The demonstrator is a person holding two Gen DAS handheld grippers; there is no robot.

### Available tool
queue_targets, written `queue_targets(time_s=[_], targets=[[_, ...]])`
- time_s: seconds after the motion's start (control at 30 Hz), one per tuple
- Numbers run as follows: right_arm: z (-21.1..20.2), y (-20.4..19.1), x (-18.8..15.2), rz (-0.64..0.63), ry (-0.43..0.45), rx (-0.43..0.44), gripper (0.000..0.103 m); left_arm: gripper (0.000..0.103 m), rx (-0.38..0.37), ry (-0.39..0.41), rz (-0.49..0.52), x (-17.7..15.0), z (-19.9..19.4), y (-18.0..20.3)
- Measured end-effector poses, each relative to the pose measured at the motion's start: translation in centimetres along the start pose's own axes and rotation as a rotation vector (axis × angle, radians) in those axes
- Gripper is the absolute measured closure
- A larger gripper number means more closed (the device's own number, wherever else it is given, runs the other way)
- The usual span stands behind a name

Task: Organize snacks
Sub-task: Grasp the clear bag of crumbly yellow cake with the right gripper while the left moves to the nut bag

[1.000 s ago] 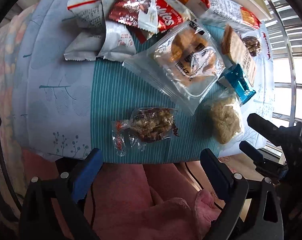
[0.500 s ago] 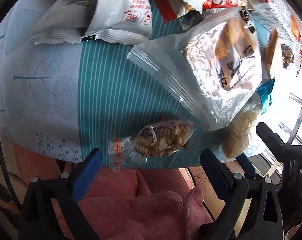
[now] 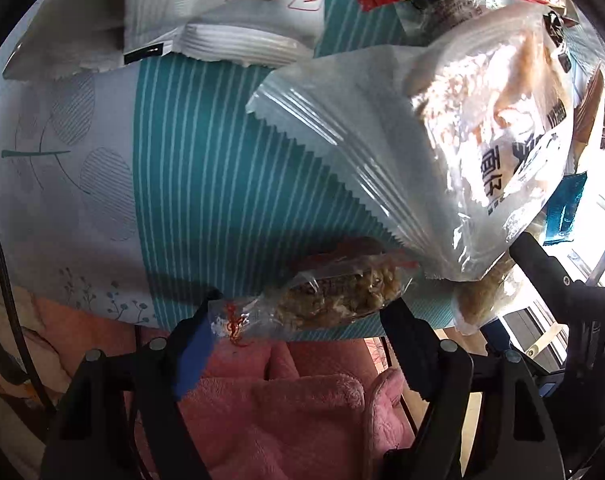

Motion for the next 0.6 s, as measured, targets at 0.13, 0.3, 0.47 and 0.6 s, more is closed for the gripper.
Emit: queue_targets(time_s=[0.13,0.3,0.47,0.6], targets=[[0.4,-0.9,0.2,0.012,-0.009,-0.024,0.019,0.025,0.004,-0.004,-0.009,0.9,0.0,-0.3],[1.5,-3.1,0.4,0.020,-0.022,-0.092,0.019,0.025,0.007,0.004,-0.020,0.1,0.8,-0.6],[2.6,-3.8,0.8,-0.004,-0.025,-0.131,0.021,0.028,-0.007,0.024,-0.045,-1.0,1.1,-1.5],[2.6,-3.9,0.7,-0.006,-0.024,-0.115,0.025,0.037,-0.015,0.028,-0.068,-1.7,1.0,-2.3]])
Point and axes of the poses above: each gripper's, at about its wrist camera, not at the fingertips, and z roughly the way its jaws point, y to its right, x to its top, the point moved 5 cm from there along z, roughly the way its jaws point, and after that the axes turned 9 degrees about y, right-handed, at the moved point
